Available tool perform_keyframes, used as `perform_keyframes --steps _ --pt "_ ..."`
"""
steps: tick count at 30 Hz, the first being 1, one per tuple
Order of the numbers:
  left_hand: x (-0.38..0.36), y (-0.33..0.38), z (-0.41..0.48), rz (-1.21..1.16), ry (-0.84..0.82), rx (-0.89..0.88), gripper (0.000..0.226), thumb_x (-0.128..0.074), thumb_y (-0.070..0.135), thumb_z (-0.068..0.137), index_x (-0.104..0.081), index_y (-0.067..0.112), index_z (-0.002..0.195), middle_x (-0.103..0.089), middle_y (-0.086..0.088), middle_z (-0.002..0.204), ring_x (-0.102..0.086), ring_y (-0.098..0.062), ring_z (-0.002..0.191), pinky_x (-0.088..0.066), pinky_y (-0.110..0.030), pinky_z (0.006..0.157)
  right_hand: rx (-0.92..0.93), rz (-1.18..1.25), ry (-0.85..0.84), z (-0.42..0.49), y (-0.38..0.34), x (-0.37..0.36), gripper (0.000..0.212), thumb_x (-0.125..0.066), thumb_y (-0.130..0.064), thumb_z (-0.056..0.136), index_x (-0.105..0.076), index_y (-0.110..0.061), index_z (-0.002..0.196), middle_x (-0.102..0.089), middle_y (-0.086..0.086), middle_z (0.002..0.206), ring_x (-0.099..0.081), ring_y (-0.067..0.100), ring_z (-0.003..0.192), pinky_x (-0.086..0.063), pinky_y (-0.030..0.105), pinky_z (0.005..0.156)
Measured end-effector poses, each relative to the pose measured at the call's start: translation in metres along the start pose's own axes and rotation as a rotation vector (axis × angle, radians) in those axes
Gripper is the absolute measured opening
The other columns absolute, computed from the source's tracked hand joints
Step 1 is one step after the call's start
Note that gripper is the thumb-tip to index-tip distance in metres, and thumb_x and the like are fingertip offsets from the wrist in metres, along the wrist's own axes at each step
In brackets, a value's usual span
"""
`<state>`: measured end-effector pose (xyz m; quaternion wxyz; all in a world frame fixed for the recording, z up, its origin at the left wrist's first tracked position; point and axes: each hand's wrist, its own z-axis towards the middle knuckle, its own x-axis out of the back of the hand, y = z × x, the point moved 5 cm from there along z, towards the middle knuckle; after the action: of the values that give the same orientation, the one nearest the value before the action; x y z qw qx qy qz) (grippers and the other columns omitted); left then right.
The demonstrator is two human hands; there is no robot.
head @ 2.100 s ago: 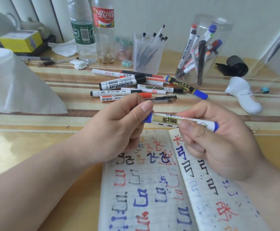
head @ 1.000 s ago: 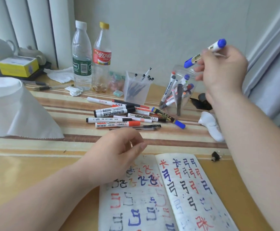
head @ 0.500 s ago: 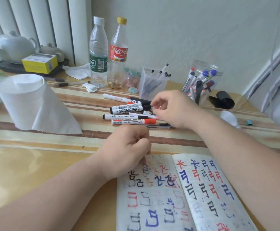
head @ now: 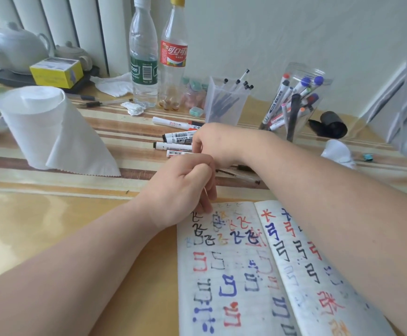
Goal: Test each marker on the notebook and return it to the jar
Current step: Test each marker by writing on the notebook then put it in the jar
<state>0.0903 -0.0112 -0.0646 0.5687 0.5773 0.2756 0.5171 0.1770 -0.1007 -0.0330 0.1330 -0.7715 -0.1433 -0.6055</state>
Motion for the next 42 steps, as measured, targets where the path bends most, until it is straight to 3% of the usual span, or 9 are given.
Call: perform_keyframes --steps 5,7,12,15,20,24,29,34,42 --pt "0.000 -0.001 -0.001 0.001 0.006 0.004 0.027 -0.035 0.023 0.078 -0.055 0.019 0.061 -0.070 -0.011 0.069 -0.072 -0.032 0.059 -0.058 -0.050 0.057 -0.011 0.041 -0.035 0.004 -0.001 0.002 0.025 -0.064 -0.018 0.081 -0.073 -0.005 0.101 -0.069 0.020 0.101 -0.052 0.017 0.071 -0.039 0.024 0.052" --pt "0.000 -0.001 -0.001 0.001 0.004 0.012 0.025 -0.036 0.022 0.078 -0.055 0.015 0.063 -0.070 -0.012 0.069 -0.072 -0.033 0.060 -0.059 -0.053 0.058 -0.020 0.063 -0.016 0.003 0.004 0.002 0.007 -0.068 -0.019 0.080 -0.066 -0.021 0.087 -0.066 0.004 0.091 -0.059 0.018 0.073 -0.039 0.025 0.051" --pt "-0.001 -0.001 -0.003 0.032 0.013 0.071 0.024 -0.040 0.023 0.076 -0.057 0.010 0.068 -0.072 -0.012 0.070 -0.074 -0.030 0.061 -0.062 -0.056 0.063 -0.069 0.143 0.195 -0.019 0.025 0.015 0.019 -0.079 -0.025 0.080 -0.060 -0.025 0.082 -0.063 -0.006 0.087 -0.063 0.018 0.081 -0.045 0.028 0.061" --pt "0.001 -0.001 -0.003 0.110 0.037 0.054 0.017 -0.056 0.029 0.087 -0.060 0.014 0.081 -0.073 -0.004 0.077 -0.075 -0.020 0.059 -0.063 -0.052 0.064 -0.140 0.610 0.499 -0.061 0.050 0.029 0.023 -0.082 -0.025 0.082 -0.063 -0.011 0.082 -0.065 0.003 0.070 -0.059 0.017 0.059 -0.045 0.029 0.052" --pt "-0.004 0.004 -0.003 0.191 -0.028 -0.012 0.032 -0.070 0.052 0.092 -0.063 0.020 0.091 -0.074 0.003 0.082 -0.074 -0.019 0.062 -0.061 -0.047 0.063 -0.042 1.493 0.254 -0.115 0.044 -0.016 0.016 -0.076 -0.011 0.081 -0.064 -0.010 0.072 -0.064 0.021 0.064 -0.063 0.023 0.047 -0.052 0.027 0.042" --pt "-0.010 0.005 -0.008 0.319 -0.115 -0.076 0.018 -0.070 0.046 0.095 -0.065 0.029 0.090 -0.069 0.020 0.074 -0.068 -0.006 0.061 -0.057 -0.030 0.062 -0.090 1.631 0.379 -0.123 0.045 -0.041 0.017 -0.070 -0.025 0.077 -0.068 -0.011 0.069 -0.055 0.009 0.053 -0.062 0.022 0.045 -0.042 0.021 0.036" --pt "-0.012 0.007 -0.011 0.173 -0.116 -0.093 0.023 -0.059 0.047 0.099 -0.062 0.026 0.091 -0.065 -0.004 0.071 -0.071 -0.027 0.060 -0.060 -0.050 0.054 0.006 1.754 0.337 -0.124 0.040 -0.055 0.020 -0.069 -0.032 0.085 -0.074 -0.014 0.078 -0.061 0.009 0.059 -0.058 0.019 0.044 -0.032 0.018 0.034" --pt "-0.020 0.008 -0.011 0.148 -0.161 -0.088 0.041 -0.046 0.057 0.099 -0.056 0.022 0.080 -0.050 0.011 0.059 -0.059 -0.012 0.050 -0.060 -0.044 0.049 0.120 1.788 0.337 -0.126 0.036 -0.058 0.035 -0.073 -0.030 0.080 -0.062 0.002 0.088 -0.059 0.014 0.060 -0.051 0.016 0.041 -0.029 0.016 0.030" --pt "0.010 0.010 -0.011 -0.303 -0.112 0.048 0.049 -0.042 0.053 0.101 -0.048 0.021 0.065 -0.035 -0.005 0.062 -0.040 -0.023 0.054 -0.062 -0.052 0.061 0.072 1.969 0.541 -0.143 0.083 -0.035 0.027 -0.056 -0.025 0.080 -0.063 -0.013 0.057 -0.046 0.003 0.048 -0.037 0.012 0.035 -0.017 0.015 0.034"
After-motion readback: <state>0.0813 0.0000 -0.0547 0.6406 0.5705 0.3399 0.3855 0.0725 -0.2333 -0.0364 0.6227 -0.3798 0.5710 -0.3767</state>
